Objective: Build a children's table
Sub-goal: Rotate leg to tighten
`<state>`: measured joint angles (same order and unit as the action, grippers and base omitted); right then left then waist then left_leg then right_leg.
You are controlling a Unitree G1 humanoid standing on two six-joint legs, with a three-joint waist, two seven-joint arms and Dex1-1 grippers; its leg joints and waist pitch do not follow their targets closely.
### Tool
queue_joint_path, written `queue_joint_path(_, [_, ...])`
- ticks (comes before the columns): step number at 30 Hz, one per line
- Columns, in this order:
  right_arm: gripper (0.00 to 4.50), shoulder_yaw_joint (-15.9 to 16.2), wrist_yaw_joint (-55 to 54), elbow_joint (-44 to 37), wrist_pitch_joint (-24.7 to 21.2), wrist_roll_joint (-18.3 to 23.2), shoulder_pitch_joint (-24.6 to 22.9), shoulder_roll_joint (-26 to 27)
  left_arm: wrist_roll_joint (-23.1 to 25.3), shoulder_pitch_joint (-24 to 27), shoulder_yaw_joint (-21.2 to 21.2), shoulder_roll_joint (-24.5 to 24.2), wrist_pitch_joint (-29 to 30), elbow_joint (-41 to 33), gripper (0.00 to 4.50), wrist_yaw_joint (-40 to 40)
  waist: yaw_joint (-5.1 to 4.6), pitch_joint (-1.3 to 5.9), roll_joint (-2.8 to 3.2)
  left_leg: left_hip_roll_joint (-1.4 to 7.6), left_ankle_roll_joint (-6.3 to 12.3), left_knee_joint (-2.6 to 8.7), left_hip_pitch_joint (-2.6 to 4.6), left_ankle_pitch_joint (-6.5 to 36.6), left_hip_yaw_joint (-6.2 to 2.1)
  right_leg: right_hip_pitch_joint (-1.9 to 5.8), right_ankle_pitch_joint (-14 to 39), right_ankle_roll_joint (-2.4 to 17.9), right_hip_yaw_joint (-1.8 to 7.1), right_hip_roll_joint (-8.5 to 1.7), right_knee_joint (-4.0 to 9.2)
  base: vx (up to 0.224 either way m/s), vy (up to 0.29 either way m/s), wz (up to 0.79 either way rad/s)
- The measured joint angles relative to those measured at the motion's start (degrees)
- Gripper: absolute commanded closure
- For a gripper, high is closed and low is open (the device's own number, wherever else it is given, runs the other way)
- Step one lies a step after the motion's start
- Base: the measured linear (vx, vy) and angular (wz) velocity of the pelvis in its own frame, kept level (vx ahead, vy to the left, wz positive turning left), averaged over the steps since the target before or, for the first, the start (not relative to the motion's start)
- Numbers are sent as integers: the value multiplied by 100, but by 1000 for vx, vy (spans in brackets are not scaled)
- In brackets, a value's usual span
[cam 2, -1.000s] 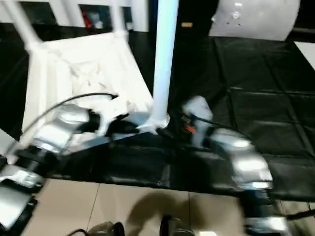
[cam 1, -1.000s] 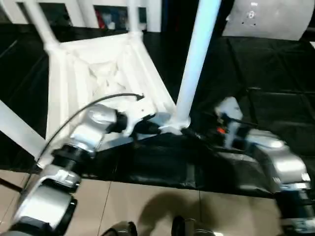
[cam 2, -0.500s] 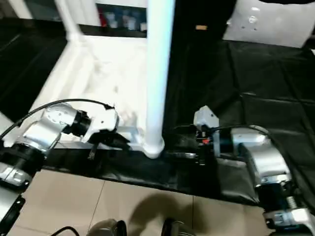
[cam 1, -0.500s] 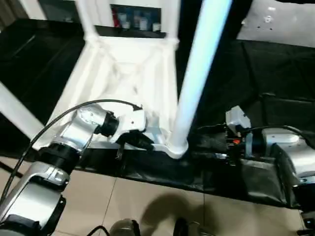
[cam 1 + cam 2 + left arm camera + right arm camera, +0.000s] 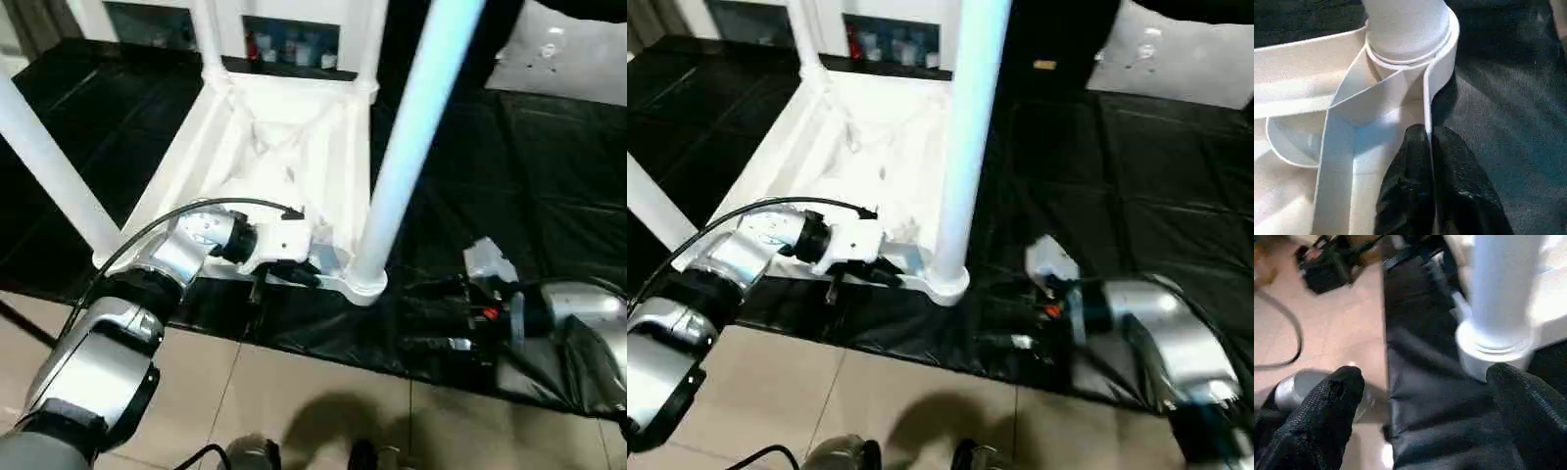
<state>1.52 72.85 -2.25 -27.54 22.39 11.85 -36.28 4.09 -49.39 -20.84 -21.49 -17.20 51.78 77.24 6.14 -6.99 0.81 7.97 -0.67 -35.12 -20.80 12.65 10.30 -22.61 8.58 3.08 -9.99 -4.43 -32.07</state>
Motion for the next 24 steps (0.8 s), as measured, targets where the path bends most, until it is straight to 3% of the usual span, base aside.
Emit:
queue_joint_path(4, [0,-4,-129,-235,-99,169,-69,156,-470,8,244,16,281,-386,365,321,14,75,-54,4,26,13,-16,-11,0,-21,0,-2,0,1,-4,0,0,0])
queue_joint_path(8, [0,1,-333,-449,-193,356,-71,455,-827,290,462,-85,919,-959,340,355,16,90,-66,5,26,10,-22,-9,4,-41,3,36,5,0,-45,0,0,0])
queue_joint_path(13, [0,-1,-532,-721,-506,689,-80,620,-891,976,711,-459,2035,-2038,297,-67,33,92,-65,9,5,4,-13,-23,3,-46,28,26,4,0,-78,0,0,0])
queue_joint_path(16, [0,9,-698,-876,-630,821,-98,786,-1142,1751,993,-733,3130,-3391,284,-376,17,101,-73,11,-12,3,11,-26,3,-36,28,29,7,0,-88,0,0,0])
queue_joint_path(22, [0,104,-1052,-971,-731,878,-79,1059,-1303,2774,1462,-858,4531,-5103,246,-1162,15,115,-60,17,-48,3,128,-14,0,90,27,30,-17,2,-54,0,0,0])
queue_joint_path(24, [0,174,-1299,-1087,-734,849,-72,1234,-1149,3241,1789,-639,5020,-5678,214,-1773,-43,146,-9,35,-41,15,171,-8,-5,166,27,28,-53,14,22,0,0,0])
